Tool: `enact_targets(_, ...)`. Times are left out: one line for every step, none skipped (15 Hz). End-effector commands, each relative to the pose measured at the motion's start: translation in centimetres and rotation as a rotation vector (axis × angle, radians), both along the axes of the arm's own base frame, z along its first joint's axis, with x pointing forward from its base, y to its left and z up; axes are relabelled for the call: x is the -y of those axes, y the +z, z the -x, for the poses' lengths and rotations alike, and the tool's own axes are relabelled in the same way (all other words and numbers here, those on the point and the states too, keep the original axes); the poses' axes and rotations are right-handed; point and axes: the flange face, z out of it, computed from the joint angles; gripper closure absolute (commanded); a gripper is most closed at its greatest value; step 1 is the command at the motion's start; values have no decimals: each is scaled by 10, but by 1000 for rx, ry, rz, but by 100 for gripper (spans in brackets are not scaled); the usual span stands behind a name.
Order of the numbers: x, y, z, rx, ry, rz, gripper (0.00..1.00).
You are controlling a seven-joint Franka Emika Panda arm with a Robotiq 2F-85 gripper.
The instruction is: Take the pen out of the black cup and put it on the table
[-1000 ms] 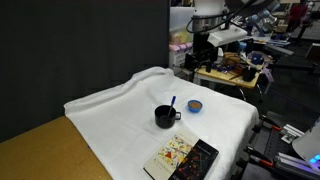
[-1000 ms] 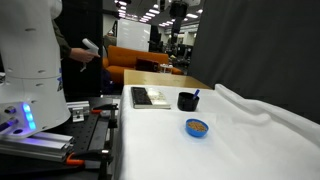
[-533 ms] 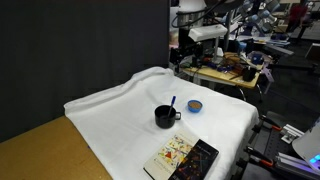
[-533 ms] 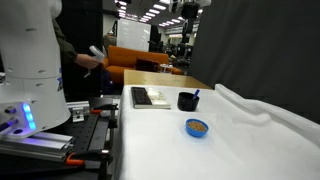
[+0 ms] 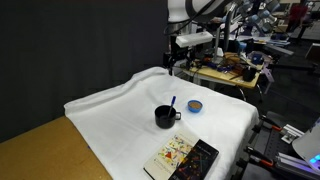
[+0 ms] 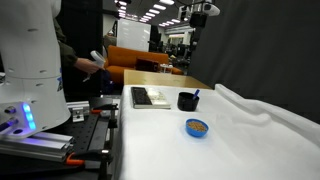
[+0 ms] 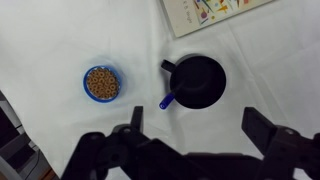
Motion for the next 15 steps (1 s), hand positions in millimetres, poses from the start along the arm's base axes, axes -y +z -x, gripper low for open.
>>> enact_targets(6, -1, -13, -27, -50, 19, 0)
enact_targets(8, -3, -15, -32, -60, 21, 0)
enact_targets(10, -5, -16, -38, -67, 22, 0)
enact_targets(11, -8, -16, -44, -71, 24, 0)
enact_targets(11, -11, -16, -53, -73, 23, 0)
enact_targets(11, -14, -15, -60, -72, 21, 0)
enact_targets(10, -16, -15, -67, -67, 13, 0)
enact_targets(9, -17, -14, -68, -63, 10, 0)
enact_targets(7, -17, -14, -68, -59, 8, 0)
enact_targets(6, -16, -13, -65, -55, 9, 0)
enact_targets(3, -11, -11, -53, -45, 4, 0)
enact_targets(5, -18, -11, -49, -44, 14, 0)
enact_targets(3, -16, -11, -46, -41, 13, 0)
enact_targets(2, -15, -11, -44, -39, 12, 0)
enact_targets(2, -15, -11, -43, -39, 12, 0)
